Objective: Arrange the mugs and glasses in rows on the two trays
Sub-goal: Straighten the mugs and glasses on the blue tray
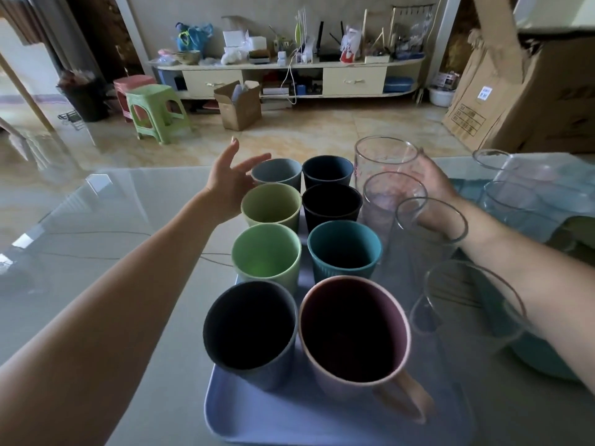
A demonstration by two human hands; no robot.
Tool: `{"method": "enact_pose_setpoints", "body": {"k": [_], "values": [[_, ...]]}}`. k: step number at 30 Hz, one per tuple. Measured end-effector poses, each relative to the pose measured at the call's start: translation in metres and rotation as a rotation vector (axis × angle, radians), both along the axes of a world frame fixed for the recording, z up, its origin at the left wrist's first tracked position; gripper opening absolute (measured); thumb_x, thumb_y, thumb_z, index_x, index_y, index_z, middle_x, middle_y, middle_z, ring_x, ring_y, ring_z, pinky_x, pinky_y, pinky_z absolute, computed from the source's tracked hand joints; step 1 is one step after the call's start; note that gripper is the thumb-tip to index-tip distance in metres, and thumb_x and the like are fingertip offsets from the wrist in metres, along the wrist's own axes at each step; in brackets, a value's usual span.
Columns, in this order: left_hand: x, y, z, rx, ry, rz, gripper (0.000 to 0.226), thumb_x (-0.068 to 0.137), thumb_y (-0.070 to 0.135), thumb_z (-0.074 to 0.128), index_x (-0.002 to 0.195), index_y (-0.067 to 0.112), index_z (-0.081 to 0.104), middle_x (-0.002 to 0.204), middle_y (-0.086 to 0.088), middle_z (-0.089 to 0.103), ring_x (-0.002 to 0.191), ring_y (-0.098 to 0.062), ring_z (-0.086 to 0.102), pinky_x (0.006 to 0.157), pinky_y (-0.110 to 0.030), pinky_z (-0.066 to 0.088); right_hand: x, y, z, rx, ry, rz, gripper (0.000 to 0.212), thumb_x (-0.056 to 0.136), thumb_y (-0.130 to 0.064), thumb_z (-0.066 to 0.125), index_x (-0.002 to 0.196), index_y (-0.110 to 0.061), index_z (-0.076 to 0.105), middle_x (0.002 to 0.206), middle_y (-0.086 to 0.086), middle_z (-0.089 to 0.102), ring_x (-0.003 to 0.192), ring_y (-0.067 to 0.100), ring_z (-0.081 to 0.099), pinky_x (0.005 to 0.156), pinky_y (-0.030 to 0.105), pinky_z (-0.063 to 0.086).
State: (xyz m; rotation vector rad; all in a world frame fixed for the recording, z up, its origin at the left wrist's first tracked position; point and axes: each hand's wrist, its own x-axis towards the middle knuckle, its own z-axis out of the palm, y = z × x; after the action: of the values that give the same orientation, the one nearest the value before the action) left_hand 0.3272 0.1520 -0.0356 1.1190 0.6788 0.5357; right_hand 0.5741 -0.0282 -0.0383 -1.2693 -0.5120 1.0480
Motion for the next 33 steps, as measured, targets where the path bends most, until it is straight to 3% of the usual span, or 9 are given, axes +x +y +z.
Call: {"method": "enact_pose_setpoints", "body": {"k": [2,5,8,10,16,19,23,29,33], "values": [[-0.008,-0.006,0.01,0.031,0.066,0.026,0.064,0.091,0.06,0.026,0.13,0.016,0.051,0.118,-0.017,0.058,0.103,-0.03,0.056,0.099,-0.043,0.041,0.0,-0.013,0.005,-0.064,-0.02,-0.023,0.065,0.097,-0.057,0.021,0.109,-0.006,0.059,0.088,0.01,0.073,0.079,0.023,0.07,0.065,0.032,0.057],[-0.016,-0.025,0.03,0.073,0.216,0.125,0.059,0.093,0.055,0.034,0.141,0.019,0.037,0.145,-0.01,0.04,0.133,-0.027,0.039,0.114,-0.04,0.028,-0.006,-0.032,0.016,-0.198,-0.139,-0.051,0.067,0.094,-0.062,0.022,0.13,-0.014,0.051,0.137,0.007,0.052,0.117,0.028,0.055,0.08,0.034,0.052],[-0.033,-0.054,0.051,0.168,0.376,0.256,0.055,0.096,0.039,0.043,0.143,0.014,0.029,0.154,-0.008,0.023,0.142,-0.026,0.022,0.117,-0.036,0.02,-0.023,-0.06,0.037,-0.302,-0.364,-0.092,0.063,0.097,-0.056,0.019,0.139,-0.015,0.042,0.152,0.008,0.032,0.136,0.032,0.033,0.097,0.039,0.043],[-0.049,-0.072,0.059,0.252,0.472,0.23,0.043,0.096,0.032,0.046,0.134,0.013,0.037,0.14,-0.01,0.04,0.137,-0.028,0.031,0.111,-0.036,0.027,-0.035,-0.08,0.048,-0.321,-0.49,-0.056,0.058,0.099,-0.051,0.02,0.14,-0.014,0.041,0.152,0.011,0.031,0.138,0.032,0.03,0.108,0.042,0.032],[-0.098,-0.147,0.074,0.478,0.763,0.047,0.046,0.09,0.027,0.058,0.129,0.012,0.04,0.111,-0.009,0.049,0.095,-0.021,0.05,0.079,-0.033,0.046,-0.093,-0.138,0.089,-0.236,-1.037,-0.021,0.033,0.098,-0.034,0.042,0.124,-0.015,0.052,0.131,0.005,0.052,0.119,0.024,0.049,0.094,0.032,0.038],[-0.117,-0.177,0.073,0.574,0.845,0.05,0.044,0.089,0.031,0.057,0.126,0.016,0.04,0.084,-0.003,0.05,0.068,-0.014,0.046,0.056,-0.024,0.042,-0.129,-0.167,0.102,-0.106,-1.33,0.063,0.027,0.097,-0.03,0.046,0.12,-0.017,0.055,0.129,-0.001,0.054,0.118,0.021,0.051,0.094,0.034,0.042],[-0.135,-0.204,0.063,0.674,0.93,0.043,0.039,0.086,0.036,0.058,0.118,0.016,0.045,0.072,-0.003,0.05,0.056,-0.015,0.043,0.045,-0.022,0.037,-0.168,-0.192,0.091,0.065,-1.762,0.093,0.023,0.09,-0.035,0.05,0.098,-0.023,0.068,0.103,-0.005,0.069,0.106,0.019,0.059,0.1,0.038,0.034],[-0.129,-0.212,0.056,0.702,0.962,-0.009,0.023,0.086,0.028,0.056,0.102,0.012,0.059,0.057,-0.003,0.054,0.048,-0.015,0.043,0.043,-0.02,0.038,-0.193,-0.194,0.072,-0.241,-1.966,0.426,0.036,0.095,-0.048,0.042,0.122,-0.031,0.057,0.12,-0.006,0.062,0.126,0.011,0.043,0.116,0.042,-0.003],[-0.123,-0.208,0.053,0.729,0.972,-0.027,0.022,0.082,0.012,0.049,0.1,0.015,0.061,0.051,-0.003,0.054,0.041,-0.016,0.044,0.038,-0.017,0.038,-0.192,-0.185,0.067,-0.308,-2.011,0.514,0.028,0.095,-0.043,0.045,0.111,-0.028,0.062,0.111,-0.004,0.064,0.12,0.013,0.049,0.116,0.046,-0.006]]}}
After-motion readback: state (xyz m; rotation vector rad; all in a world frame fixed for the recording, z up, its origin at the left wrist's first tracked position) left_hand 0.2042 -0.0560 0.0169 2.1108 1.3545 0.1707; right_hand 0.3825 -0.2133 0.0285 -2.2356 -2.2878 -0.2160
